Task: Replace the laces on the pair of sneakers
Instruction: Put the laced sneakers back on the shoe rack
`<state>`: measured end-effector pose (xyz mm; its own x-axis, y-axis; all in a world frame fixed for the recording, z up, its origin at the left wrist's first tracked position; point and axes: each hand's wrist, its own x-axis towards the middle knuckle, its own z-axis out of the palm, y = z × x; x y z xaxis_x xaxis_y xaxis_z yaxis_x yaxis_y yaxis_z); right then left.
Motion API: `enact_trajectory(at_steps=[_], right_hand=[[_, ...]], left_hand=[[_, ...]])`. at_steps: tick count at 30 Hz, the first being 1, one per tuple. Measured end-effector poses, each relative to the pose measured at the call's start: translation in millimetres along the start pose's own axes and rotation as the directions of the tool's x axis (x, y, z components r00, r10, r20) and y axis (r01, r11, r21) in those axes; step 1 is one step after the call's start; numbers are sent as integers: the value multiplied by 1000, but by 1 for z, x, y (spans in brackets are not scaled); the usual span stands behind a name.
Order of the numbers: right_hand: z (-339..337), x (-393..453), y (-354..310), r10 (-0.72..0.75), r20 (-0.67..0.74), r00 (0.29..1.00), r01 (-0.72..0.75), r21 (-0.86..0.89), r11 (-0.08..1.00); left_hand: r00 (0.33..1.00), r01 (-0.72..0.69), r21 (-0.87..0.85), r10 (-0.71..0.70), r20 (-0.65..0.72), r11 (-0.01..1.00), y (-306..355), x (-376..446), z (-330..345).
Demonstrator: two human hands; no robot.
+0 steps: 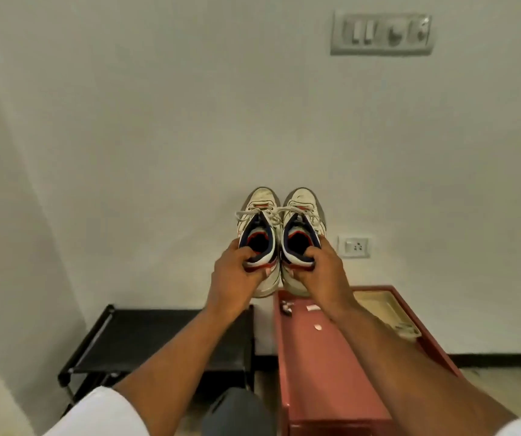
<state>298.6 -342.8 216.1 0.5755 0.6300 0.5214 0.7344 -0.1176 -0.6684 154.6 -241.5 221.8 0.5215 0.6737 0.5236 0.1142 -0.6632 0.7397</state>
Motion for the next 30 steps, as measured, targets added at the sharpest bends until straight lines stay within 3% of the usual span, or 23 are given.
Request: enact_trajectory(at_steps=[5,10,21,27,30], right_hand=[[40,33,-75,-110,0,994,110,34,993],[124,29,-97,-85,140,987,73,83,994],[358,-33,-25,103,524,845,-199,130,971],[425,-51,15,119,585,802,-211,92,973],[440,-56,30,114,655,747,-192,48,980]], left_hand=[[993,-54,71,61,-103,996,-5,26,-79],[991,108,79,-101,-82,991,-68,17,-137],[865,490,154,-500,33,858,-287,-36,-170],[817,560,196,-576,33,805,-364,-54,-155],[804,559,256,-591,66,789,-390,-62,-148]])
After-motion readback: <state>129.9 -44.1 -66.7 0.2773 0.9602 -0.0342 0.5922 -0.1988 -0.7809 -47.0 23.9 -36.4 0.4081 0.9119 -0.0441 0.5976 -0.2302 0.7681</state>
